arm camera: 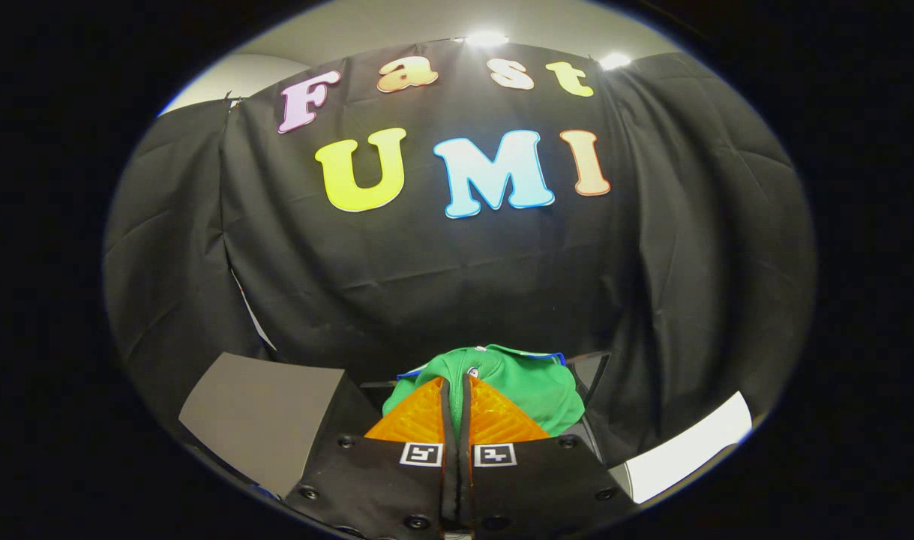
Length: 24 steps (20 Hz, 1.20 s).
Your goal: Put the clothes into the washing machine and then close the washing machine lid.
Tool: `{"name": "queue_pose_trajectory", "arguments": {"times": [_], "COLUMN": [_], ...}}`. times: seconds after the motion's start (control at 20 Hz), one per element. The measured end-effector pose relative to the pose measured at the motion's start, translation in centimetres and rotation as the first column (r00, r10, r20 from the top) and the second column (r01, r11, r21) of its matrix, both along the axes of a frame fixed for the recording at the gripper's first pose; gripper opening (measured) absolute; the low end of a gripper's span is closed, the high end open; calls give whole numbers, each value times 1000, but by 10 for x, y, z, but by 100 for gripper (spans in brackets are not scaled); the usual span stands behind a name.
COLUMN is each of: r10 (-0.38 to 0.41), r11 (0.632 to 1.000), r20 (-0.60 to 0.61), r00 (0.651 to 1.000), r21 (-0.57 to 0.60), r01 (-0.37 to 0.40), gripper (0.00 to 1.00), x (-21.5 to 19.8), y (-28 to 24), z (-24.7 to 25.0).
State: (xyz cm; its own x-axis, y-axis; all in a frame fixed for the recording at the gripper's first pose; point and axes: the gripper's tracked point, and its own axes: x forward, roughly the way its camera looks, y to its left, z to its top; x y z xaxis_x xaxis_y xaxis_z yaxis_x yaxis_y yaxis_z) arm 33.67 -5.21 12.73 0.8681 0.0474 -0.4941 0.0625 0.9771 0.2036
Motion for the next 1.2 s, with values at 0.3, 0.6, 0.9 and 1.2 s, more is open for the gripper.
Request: {"name": "queue_pose_trajectory", "arguments": {"times": [0.3,0.6,0.9,1.2], "r10": [-13,-10,1,6], "r11": [1000,1000,1000,1000], "r20": [-67,-142,-214,-273], "r00": [998,990,977,962], "r21": [-1,-14,-18,-23], "r01": [13,9,-5,-12], "gripper": [1,1,1,1], "x": [-15,-23,-24,-25], "y": [-2,-2,3,9], "z": [-48,-95,-142,-179]}}
